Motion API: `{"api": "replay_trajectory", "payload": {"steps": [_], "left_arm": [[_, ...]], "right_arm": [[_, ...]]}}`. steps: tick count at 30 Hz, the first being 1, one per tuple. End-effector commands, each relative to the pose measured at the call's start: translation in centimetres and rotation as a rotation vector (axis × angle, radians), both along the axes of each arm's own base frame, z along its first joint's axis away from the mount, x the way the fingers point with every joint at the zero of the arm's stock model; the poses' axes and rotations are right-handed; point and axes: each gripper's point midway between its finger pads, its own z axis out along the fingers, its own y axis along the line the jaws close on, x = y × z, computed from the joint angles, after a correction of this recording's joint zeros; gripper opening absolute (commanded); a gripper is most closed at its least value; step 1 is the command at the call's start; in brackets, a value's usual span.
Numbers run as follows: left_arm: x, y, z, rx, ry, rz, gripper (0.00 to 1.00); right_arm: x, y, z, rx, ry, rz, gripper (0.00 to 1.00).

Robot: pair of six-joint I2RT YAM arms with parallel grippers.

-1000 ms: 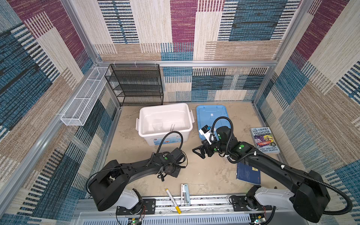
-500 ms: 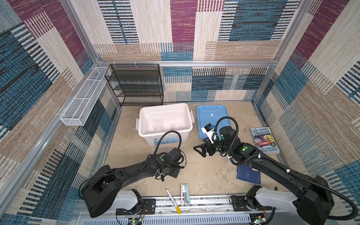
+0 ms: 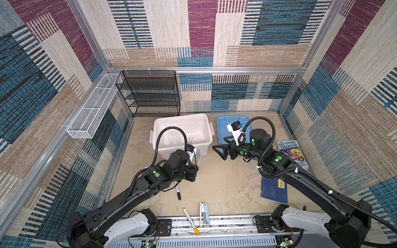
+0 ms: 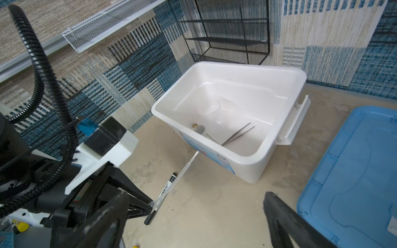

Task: Organize the chemistry lab equipment
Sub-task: 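Lift the pipette and carry it over the white bin with left gripper, then lower the pipette into the bin and open the left gripper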

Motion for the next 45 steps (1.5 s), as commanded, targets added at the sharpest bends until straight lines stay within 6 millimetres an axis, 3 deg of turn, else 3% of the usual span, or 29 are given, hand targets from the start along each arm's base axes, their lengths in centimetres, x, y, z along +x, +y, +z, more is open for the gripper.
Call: {"api": "replay_trajectory", "payload": {"steps": [1,5,9,17,23,30,36,45], "left_arm": [[1.9,-0.5,2.8,-0.11,0.022,0.048,0.12],[6.4,-0.3,6.0,-0.24,0.017,0.135,0.11],[10.5,-0.8,7.0,-0.253,0.004,0.163,0.11],[17.5,-1.8,4.1,-0.207,0.073,0.212,0.11],[20.9,-2.2,1.1,-0.153,0.132,0.235,0.11],[22.0,-3.0,-3.2,-0.101,0.214,0.235,0.11],[21.7,-3.5,-5.5,-0.119,0.264,0.231,0.11],[22.0,-4.9,-8.2,-0.158,0.342,0.208,0.11]], "right_arm": [[0.4,0.6,2.1,0.038,-0.054,0.016,0.99],[1.5,0.7,3.2,0.045,-0.078,-0.019,0.99],[3.4,0.8,3.5,0.021,-0.066,-0.078,0.99],[7.7,-0.4,4.2,-0.014,0.012,-0.248,0.99],[9.7,0.2,2.9,0.003,0.074,-0.195,0.99],[11.5,0.1,0.0,-0.046,0.121,-0.198,0.99],[13.0,-0.2,-3.1,-0.112,0.151,-0.213,0.99],[14.3,-0.4,-5.3,-0.169,0.174,-0.245,1.0]]}}
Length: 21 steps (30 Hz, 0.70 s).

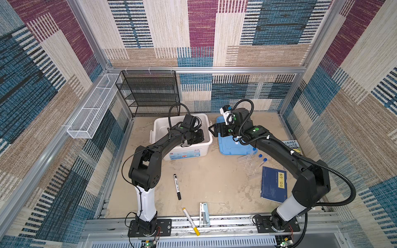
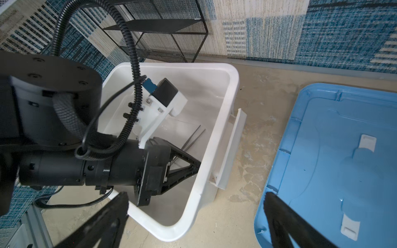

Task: Organize the chemistry lab equipment
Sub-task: 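Lower the pipette into the bin and open the left gripper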

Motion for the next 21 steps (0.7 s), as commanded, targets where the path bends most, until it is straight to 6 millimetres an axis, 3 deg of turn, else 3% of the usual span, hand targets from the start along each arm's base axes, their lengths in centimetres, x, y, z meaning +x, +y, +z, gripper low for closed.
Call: {"api": "replay_trajectory", "payload": {"steps": [1,21], "left_arm": [[0.6,-0.9,0.3,-0.05,0.0,-0.003,0.11],[1.2,-0.9,-4.9,0.01,0.081,-0.002,0.16]], "right_arm": [[0.6,-0.1,0.0,-0.022,-0.018,-0.011,1.0],[0.7,0.4,-2.5,-0.03,0.032,0.007,1.0]]}}
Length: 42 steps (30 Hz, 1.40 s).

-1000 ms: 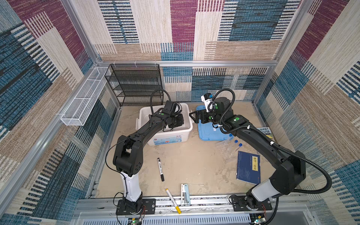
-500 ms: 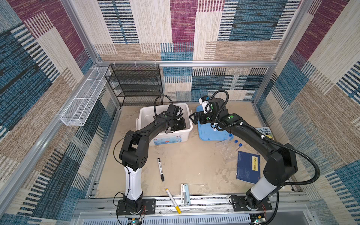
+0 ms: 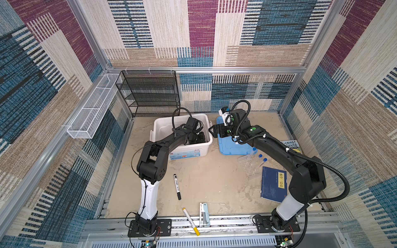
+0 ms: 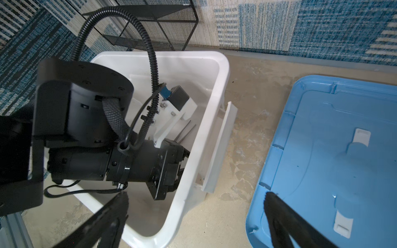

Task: Organize the chemistry lab equipment
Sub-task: 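Lower the pipette into the bin and open the left gripper, then move the left gripper out of the bin toward the table edge nearest robot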

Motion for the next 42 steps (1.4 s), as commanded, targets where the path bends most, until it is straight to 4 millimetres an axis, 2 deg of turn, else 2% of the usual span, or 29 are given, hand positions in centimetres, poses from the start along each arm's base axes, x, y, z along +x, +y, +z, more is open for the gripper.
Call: {"api": "replay_trajectory", "payload": {"steps": [1,15,18,22,28,34,37,42], "left_arm": [[0.2,-0.1,-0.4,0.005,-0.002,-0.002,0.16],[0.1,-0.2,-2.1,0.018,0.03,-0.014,0.21],[0.0,-0.1,-2.0,0.024,0.027,-0.018,0.25],[0.0,0.2,-1.4,0.041,0.009,-0.024,0.34],[0.1,0.5,0.0,0.04,-0.03,-0.019,0.5],[0.0,0.9,2.0,0.054,-0.069,-0.022,0.62],[0.0,1.3,3.7,0.047,-0.108,-0.012,0.8],[-0.4,1.8,7.5,0.039,-0.178,-0.011,0.9]], "right_arm": [[0.0,0.4,-0.3,0.016,0.009,0.012,1.0],[-0.1,0.4,-0.7,0.014,0.021,0.009,1.0],[-0.2,0.3,-0.8,0.011,0.025,0.009,1.0],[-0.2,0.2,-0.7,0.011,0.02,0.006,1.0],[-0.4,0.0,-0.2,0.012,0.014,-0.001,1.0],[-0.8,-0.6,1.2,0.021,-0.017,-0.021,1.0],[-1.1,-1.1,2.1,0.026,-0.039,-0.033,1.0],[-2.3,-2.0,3.9,0.035,-0.094,-0.035,0.99]]}}
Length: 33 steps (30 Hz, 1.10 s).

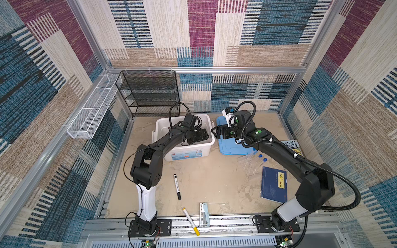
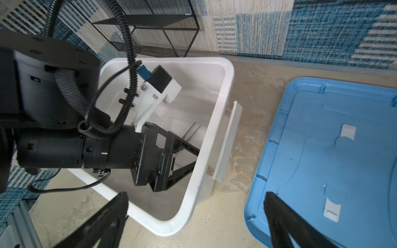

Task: Organize the chemistry lab equipment
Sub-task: 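Move the left gripper out of the bin toward the table edge nearest robot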

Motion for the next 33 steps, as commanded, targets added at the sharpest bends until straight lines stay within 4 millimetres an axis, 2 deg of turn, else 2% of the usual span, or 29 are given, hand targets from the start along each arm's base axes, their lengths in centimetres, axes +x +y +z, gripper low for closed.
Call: {"api": "replay_trajectory", "payload": {"steps": [1,5,9,12,16,22,25,29,33], "left_arm": [[-0.4,0.8,2.4,0.022,-0.062,-0.003,0.91],[-1.4,1.6,6.0,0.017,-0.14,-0.007,0.93],[-3.5,2.1,10.0,0.022,-0.26,-0.094,0.93],[-6.4,1.1,13.1,0.0,-0.373,-0.302,0.92],[-11.3,0.0,14.4,-0.005,-0.445,-0.569,0.89],[-17.8,-1.2,12.6,0.13,-0.531,-0.761,0.86],[-21.0,-2.5,10.5,0.12,-0.506,-0.81,0.86],[-24.9,-4.2,6.5,0.109,-0.486,-0.901,0.8],[-27.0,-5.1,4.4,0.148,-0.489,-0.932,0.74]], "right_arm": [[-0.5,-0.7,1.9,0.011,-0.066,-0.013,0.99],[-2.5,-1.8,3.2,0.013,-0.116,0.002,0.99],[-5.4,-2.7,3.9,0.029,-0.131,0.039,0.99],[-8.0,-3.1,3.2,0.048,-0.101,0.084,0.99],[-11.2,-3.6,1.5,0.079,-0.041,0.133,0.99],[-14.7,-4.5,-2.6,0.086,0.153,0.125,1.0],[-15.6,-4.7,-4.8,0.083,0.238,0.123,0.98],[-15.8,-4.8,-7.2,0.055,0.304,0.109,0.95],[-15.8,-4.8,-8.4,0.043,0.337,0.103,0.92]]}}
